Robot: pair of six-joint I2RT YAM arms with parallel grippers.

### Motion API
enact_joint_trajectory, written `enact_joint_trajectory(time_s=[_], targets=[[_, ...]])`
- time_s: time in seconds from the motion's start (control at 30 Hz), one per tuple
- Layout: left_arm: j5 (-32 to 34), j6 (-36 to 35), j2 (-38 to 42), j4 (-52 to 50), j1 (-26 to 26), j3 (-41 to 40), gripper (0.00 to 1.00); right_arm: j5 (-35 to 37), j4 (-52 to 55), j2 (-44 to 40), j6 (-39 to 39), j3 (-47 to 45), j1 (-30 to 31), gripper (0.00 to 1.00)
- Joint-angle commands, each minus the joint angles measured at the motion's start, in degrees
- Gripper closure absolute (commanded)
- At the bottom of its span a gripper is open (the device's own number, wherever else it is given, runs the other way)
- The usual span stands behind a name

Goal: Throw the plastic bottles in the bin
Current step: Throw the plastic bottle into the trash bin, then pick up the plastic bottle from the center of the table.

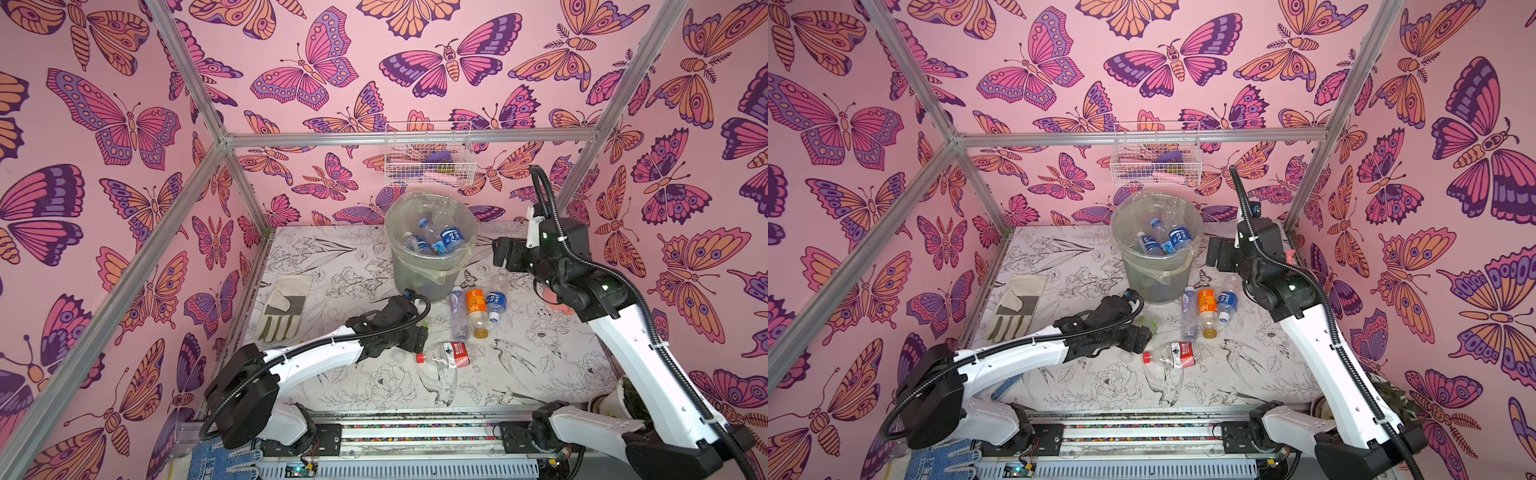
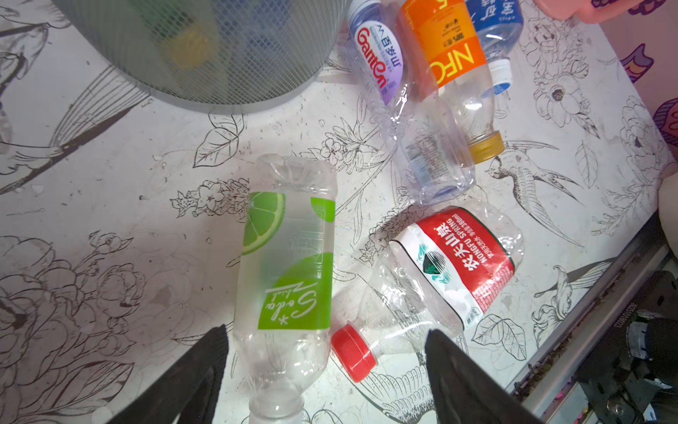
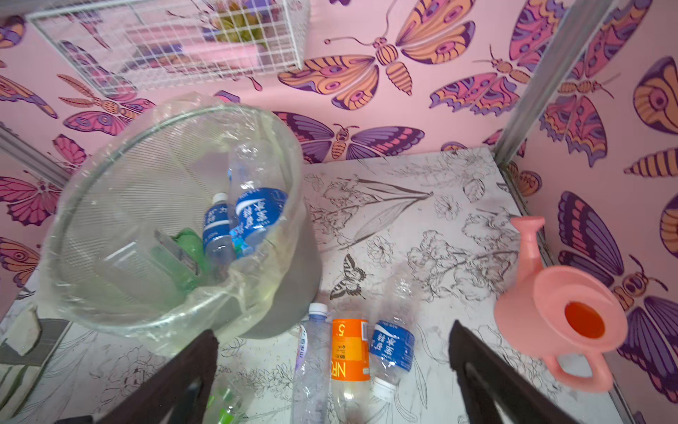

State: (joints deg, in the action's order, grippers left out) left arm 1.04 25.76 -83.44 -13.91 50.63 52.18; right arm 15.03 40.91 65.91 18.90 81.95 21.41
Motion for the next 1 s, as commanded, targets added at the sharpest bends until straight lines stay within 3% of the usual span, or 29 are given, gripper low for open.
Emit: enact_joint_trajectory(time_s=[0.0, 0.77, 0.97], targets=[[-1.3, -1.0, -2.4, -0.9, -0.7, 2.0, 0.15, 0.2, -1.6, -2.7, 2.7, -3.5, -1.6, 0.01], [-0.1, -1.1, -15.4, -2.2, -1.3, 6.1, 0.24, -5.9, -3.8, -7.1, 8.2, -18.2, -6.9, 0.01], [0.1, -1.2, -17.1, -2.8, -1.3, 6.8, 0.34, -7.1, -4.3, -7.3, 8.8, -19.0, -7.8, 0.01]])
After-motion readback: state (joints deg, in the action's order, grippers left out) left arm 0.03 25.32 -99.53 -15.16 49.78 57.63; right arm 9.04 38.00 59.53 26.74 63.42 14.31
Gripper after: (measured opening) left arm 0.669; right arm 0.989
